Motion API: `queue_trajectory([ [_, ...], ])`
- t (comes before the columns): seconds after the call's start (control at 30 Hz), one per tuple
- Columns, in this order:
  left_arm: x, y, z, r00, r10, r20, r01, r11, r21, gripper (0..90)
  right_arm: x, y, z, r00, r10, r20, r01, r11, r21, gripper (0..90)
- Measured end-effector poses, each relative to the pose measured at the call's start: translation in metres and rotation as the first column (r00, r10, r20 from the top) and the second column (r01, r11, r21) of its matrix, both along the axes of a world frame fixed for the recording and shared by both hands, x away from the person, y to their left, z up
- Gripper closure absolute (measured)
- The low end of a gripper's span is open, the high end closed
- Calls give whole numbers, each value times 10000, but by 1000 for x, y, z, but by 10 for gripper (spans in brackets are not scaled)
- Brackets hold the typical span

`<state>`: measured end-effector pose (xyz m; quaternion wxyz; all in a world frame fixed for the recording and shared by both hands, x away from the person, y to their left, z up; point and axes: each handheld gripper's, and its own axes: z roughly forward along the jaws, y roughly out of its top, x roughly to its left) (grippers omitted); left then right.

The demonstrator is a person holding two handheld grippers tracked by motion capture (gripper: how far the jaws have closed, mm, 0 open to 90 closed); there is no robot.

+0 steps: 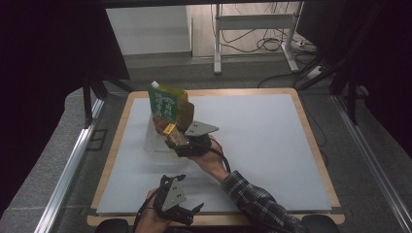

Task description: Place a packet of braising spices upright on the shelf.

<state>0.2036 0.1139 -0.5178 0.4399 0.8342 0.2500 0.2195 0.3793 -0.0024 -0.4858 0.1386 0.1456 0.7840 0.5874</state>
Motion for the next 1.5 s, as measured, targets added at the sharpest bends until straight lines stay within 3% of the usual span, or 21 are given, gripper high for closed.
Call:
queue_trajectory([
  [0.07, 0, 0, 0, 10000, -21, -16, 21, 10000, 21, 0, -3, -3, -2, 9999, -58, 157, 57, 10000, 78, 321],
  [0.17, 0, -1, 0, 10000, -29, -6, 29, 10000, 47, 0, -4, -8, -2, 9999, -118, 22, 117, 9998, 144, 322],
  [0.6, 0, -1, -1, 10000, -91, -5, 91, 9998, 191, 0, -4, -15, -8, 9991, -126, -401, 120, 9998, -145, 330],
  [0.97, 0, -2, -1, 10000, -70, 6, 70, 9999, 153, 0, -3, -13, -4, 9978, -241, -610, 217, 9989, -406, 319],
  [1.07, 0, -2, -1, 10000, -58, 7, 58, 9999, 154, 0, -3, -13, -4, 9977, -242, -637, 216, 9989, -413, 296],
  [1.2, 1, -2, -2, 10000, -57, -2, 57, 9999, 153, 0, -1, -14, -7, 9981, -206, -576, 166, 9974, -696, 200],
  [1.37, 1, -1, -2, 10000, -47, -31, 48, 9996, 282, 0, -4, -17, -4, 9992, -118, -388, 84, 9961, -873, 155],
  [1.5, 1, -1, -2, 10000, 17, -42, -16, 9997, 237, 0, -5, -22, 0, 9986, -88, -529, 42, 9963, -861, 152],
])
